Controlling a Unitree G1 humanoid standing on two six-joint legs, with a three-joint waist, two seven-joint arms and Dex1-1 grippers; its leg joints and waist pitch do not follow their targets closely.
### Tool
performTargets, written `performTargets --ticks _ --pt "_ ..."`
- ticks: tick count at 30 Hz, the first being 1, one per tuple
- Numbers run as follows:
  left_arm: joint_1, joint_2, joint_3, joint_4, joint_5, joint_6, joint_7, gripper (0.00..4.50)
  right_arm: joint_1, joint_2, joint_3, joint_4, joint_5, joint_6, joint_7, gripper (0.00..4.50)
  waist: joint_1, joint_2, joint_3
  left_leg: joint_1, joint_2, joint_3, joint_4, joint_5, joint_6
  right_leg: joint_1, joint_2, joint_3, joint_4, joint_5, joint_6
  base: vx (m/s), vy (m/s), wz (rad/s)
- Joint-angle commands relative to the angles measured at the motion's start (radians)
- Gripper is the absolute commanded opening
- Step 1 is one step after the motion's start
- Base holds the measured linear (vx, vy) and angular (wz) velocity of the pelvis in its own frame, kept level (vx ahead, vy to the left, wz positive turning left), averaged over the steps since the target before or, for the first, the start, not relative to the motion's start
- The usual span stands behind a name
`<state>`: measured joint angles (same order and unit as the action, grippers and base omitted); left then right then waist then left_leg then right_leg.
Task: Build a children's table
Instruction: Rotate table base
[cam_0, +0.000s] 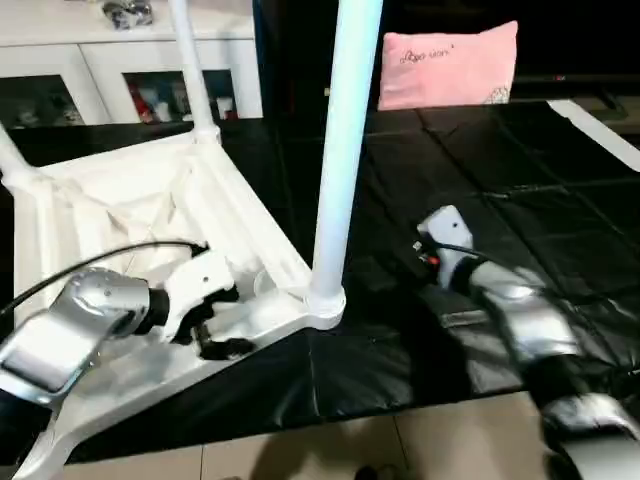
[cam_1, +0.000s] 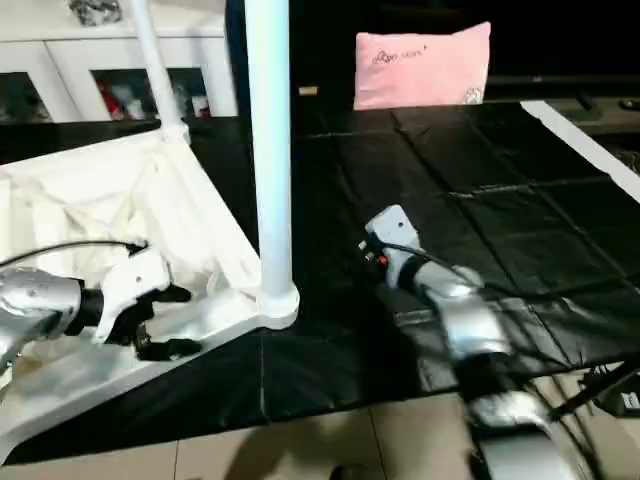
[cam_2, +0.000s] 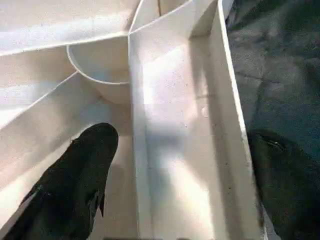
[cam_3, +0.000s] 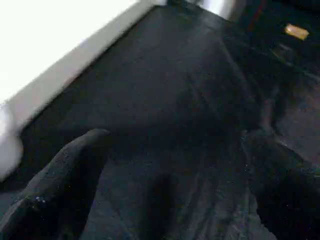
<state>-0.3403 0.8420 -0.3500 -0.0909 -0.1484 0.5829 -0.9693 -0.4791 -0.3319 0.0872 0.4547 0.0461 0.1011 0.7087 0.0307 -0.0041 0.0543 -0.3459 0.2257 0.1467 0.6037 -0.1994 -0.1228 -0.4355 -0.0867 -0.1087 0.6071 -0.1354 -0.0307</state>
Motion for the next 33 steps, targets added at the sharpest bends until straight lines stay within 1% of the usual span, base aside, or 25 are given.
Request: performTargets --ticks 1,3,5,6,7,8,9,10,11,12,13,14,16,17,18,21,23,25,26,27,28,30,31,32,33 --pt "-0.018 0.010 0.001 0.010 0.031 0.008 -0.002 4.47 0.016 -0.025 0.003 -0.058 0.015 0.034 0.016 4.50 0.003 0.007 -0.062 -0.009 -0.021 0.022 -0.066 -0.246 0.029 0.066 -0.026 0.036 -0.097 -0.526 -0.058 0.000 0.000 0.00" --pt "-0.019 0.014 -0.003 0.006 0.031 0.010 -0.007 4.47 0.022 -0.030 0.004 -0.073 0.017 0.042 0.019 4.50 0.003 0.006 -0.062 -0.009 -0.021 0.021 -0.067 -0.251 0.028 0.066 -0.026 0.034 -0.095 -0.526 -0.061 0.000 0.000 0.00" --pt "-0.024 0.022 -0.021 0.014 0.059 0.007 0.003 4.47 0.026 -0.034 0.002 -0.086 0.015 0.047 0.012 4.50 0.003 0.014 -0.063 -0.011 -0.021 0.018 -0.068 -0.254 0.027 0.067 -0.026 0.033 -0.093 -0.517 -0.063 0.000 0.000 0.00" --pt "-0.029 0.026 -0.033 0.022 0.077 0.006 0.013 4.47 0.031 -0.037 0.002 -0.100 0.014 0.056 0.011 4.50 0.001 0.010 -0.063 -0.010 -0.021 0.019 -0.067 -0.259 0.028 0.066 -0.023 0.033 -0.095 -0.510 -0.065 0.000 0.000 0.00" --pt "-0.029 0.026 -0.033 0.022 0.077 0.006 0.013 4.47 0.031 -0.037 0.002 -0.100 0.014 0.056 0.011 4.50 0.002 0.009 -0.064 -0.010 -0.022 0.019 -0.066 -0.258 0.028 0.067 -0.024 0.033 -0.094 -0.508 -0.066 0.000 0.000 0.00" --pt "-0.037 0.029 -0.047 0.056 0.121 -0.026 0.031 4.47 0.043 -0.041 0.001 -0.141 0.017 0.086 0.011 4.50 0.001 0.010 -0.063 -0.012 -0.023 0.018 -0.067 -0.255 0.030 0.069 -0.024 0.033 -0.094 -0.507 -0.064 0.000 0.000 0.00" --pt "-0.040 0.030 -0.049 0.066 0.132 -0.034 0.037 4.47 0.046 -0.042 0.000 -0.153 0.018 0.094 0.011 4.50 0.002 0.008 -0.062 -0.011 -0.025 0.019 -0.065 -0.257 0.032 0.066 -0.021 0.032 -0.098 -0.515 -0.055 0.000 0.000 0.00" --pt "-0.043 0.030 -0.050 0.079 0.146 -0.046 0.043 4.47 0.051 -0.043 -0.002 -0.171 0.020 0.107 0.013 4.50 0.001 0.008 -0.063 -0.014 -0.027 0.018 -0.065 -0.257 0.030 0.069 -0.021 0.030 -0.098 -0.526 -0.045 0.000 0.000 0.00" --pt "-0.047 0.031 -0.042 0.092 0.151 -0.051 0.051 4.47 0.057 -0.044 -0.003 -0.191 0.024 0.119 0.016 4.50 0.001 0.007 -0.064 -0.014 -0.026 0.018 -0.065 -0.256 0.028 0.070 -0.023 0.030 -0.097 -0.529 -0.041 0.000 0.000 0.00" --pt "-0.047 0.031 -0.042 0.092 0.151 -0.051 0.051 4.47 0.057 -0.044 -0.003 -0.191 0.024 0.119 0.016 4.50 0.001 0.008 -0.064 -0.014 -0.027 0.017 -0.064 -0.257 0.027 0.069 -0.022 0.028 -0.100 -0.539 -0.032 0.000 0.000 0.00" --pt "-0.051 0.034 -0.027 0.104 0.151 -0.057 0.061 4.47 0.063 -0.047 -0.005 -0.206 0.029 0.126 0.021 4.50 -0.001 0.009 -0.064 -0.014 -0.027 0.016 -0.064 -0.263 0.027 0.068 -0.023 0.027 -0.101 -0.549 -0.030 0.000 0.000 0.00" --pt "-0.053 0.042 -0.009 0.124 0.156 -0.069 0.070 4.47 0.072 -0.051 -0.006 -0.226 0.035 0.137 0.026 4.50 0.000 0.008 -0.064 -0.010 -0.028 0.017 -0.062 -0.267 0.030 0.064 -0.022 0.026 -0.105 -0.557 -0.026 0.000 0.000 0.00" --pt "-0.052 0.046 0.001 0.132 0.158 -0.080 0.071 4.47 0.077 -0.053 -0.007 -0.237 0.038 0.144 0.029 4.50 0.000 0.008 -0.064 -0.011 -0.027 0.016 -0.063 -0.264 0.031 0.065 -0.022 0.026 -0.104 -0.551 -0.028 0.000 0.000 0.00" --pt "-0.051 0.046 0.012 0.137 0.154 -0.076 0.075 4.47 0.080 -0.054 -0.007 -0.242 0.040 0.148 0.030 4.50 0.001 0.009 -0.064 -0.010 -0.025 0.015 -0.065 -0.265 0.032 0.064 -0.022 0.027 -0.102 -0.543 -0.032 0.000 0.000 0.00" --pt "-0.052 0.051 0.015 0.152 0.162 -0.093 0.083 4.47 0.083 -0.056 -0.007 -0.245 0.040 0.151 0.029 4.50 0.002 0.008 -0.065 -0.010 -0.023 0.015 -0.066 -0.262 0.032 0.065 -0.023 0.028 -0.099 -0.521 -0.046 0.000 0.000 0.00" --pt "-0.051 0.050 0.027 0.164 0.158 -0.100 0.091 4.47 0.084 -0.055 -0.006 -0.247 0.041 0.154 0.028 4.50 0.002 0.009 -0.067 -0.012 -0.022 0.015 -0.067 -0.248 0.033 0.068 -0.024 0.031 -0.093 -0.486 -0.060 0.000 0.000 0.00" --pt "-0.053 0.031 0.052 0.196 0.158 -0.126 0.111 4.47 0.091 -0.053 -0.005 -0.267 0.042 0.173 0.027 4.50 0.003 0.008 -0.066 -0.013 -0.022 0.015 -0.067 -0.242 0.035 0.068 -0.024 0.032 -0.092 -0.474 -0.067 0.000 0.000 0.00" --pt "-0.056 0.019 0.064 0.213 0.167 -0.139 0.138 4.47 0.096 -0.054 -0.003 -0.280 0.046 0.186 0.024 4.50 0.003 0.000 -0.066 -0.014 -0.022 0.017 -0.067 -0.235 0.035 0.069 -0.025 0.032 -0.093 -0.479 -0.062 0.000 0.000 0.00" --pt "-0.056 0.019 0.064 0.213 0.167 -0.139 0.138 4.47 0.096 -0.054 -0.003 -0.280 0.046 0.186 0.024 4.50 0.005 0.002 -0.066 -0.014 -0.022 0.016 -0.067 -0.233 0.035 0.070 -0.025 0.032 -0.092 -0.485 -0.060 0.000 0.000 0.00" --pt "-0.056 0.018 0.063 0.216 0.172 -0.141 0.145 4.47 0.097 -0.055 -0.003 -0.282 0.048 0.188 0.024 4.50 0.005 0.002 -0.065 -0.013 -0.021 0.016 -0.067 -0.236 0.034 0.068 -0.026 0.032 -0.093 -0.495 -0.057 0.000 0.000 0.00" --pt "-0.055 0.015 0.070 0.218 0.170 -0.148 0.152 4.47 0.098 -0.054 -0.001 -0.285 0.048 0.191 0.025 4.50 0.002 -0.005 -0.065 -0.014 -0.021 0.017 -0.067 -0.237 0.035 0.068 -0.026 0.032 -0.095 -0.504 -0.052 0.000 0.000 0.00" --pt "-0.049 -0.009 0.118 0.217 0.137 -0.160 0.175 4.47 0.101 -0.052 0.005 -0.296 0.049 0.201 0.027 4.50 0.003 -0.001 -0.064 -0.013 -0.024 0.018 -0.065 -0.235 0.035 0.067 -0.027 0.032 -0.098 -0.517 -0.047 0.000 0.000 0.00" --pt "-0.045 -0.031 0.156 0.204 0.096 -0.157 0.175 4.47 0.102 -0.051 0.007 -0.303 0.050 0.206 0.026 4.50 0.003 0.000 -0.064 -0.012 -0.022 0.018 -0.065 -0.236 0.032 0.067 -0.027 0.031 -0.097 -0.517 -0.046 0.000 0.000 0.00" --pt "-0.045 -0.031 0.156 0.204 0.096 -0.157 0.175 4.47 0.102 -0.051 0.007 -0.303 0.050 0.206 0.026 4.50 0.003 0.000 -0.064 -0.013 -0.023 0.018 -0.064 -0.234 0.032 0.068 -0.027 0.031 -0.098 -0.515 -0.047 0.000 0.000 0.00" --pt "-0.041 -0.051 0.186 0.189 0.062 -0.153 0.173 4.47 0.103 -0.050 0.008 -0.307 0.050 0.208 0.025 4.50 0.004 -0.001 -0.066 -0.013 -0.021 0.017 -0.065 -0.230 0.033 0.068 -0.028 0.031 -0.096 -0.504 -0.050 0.000 0.000 0.00"
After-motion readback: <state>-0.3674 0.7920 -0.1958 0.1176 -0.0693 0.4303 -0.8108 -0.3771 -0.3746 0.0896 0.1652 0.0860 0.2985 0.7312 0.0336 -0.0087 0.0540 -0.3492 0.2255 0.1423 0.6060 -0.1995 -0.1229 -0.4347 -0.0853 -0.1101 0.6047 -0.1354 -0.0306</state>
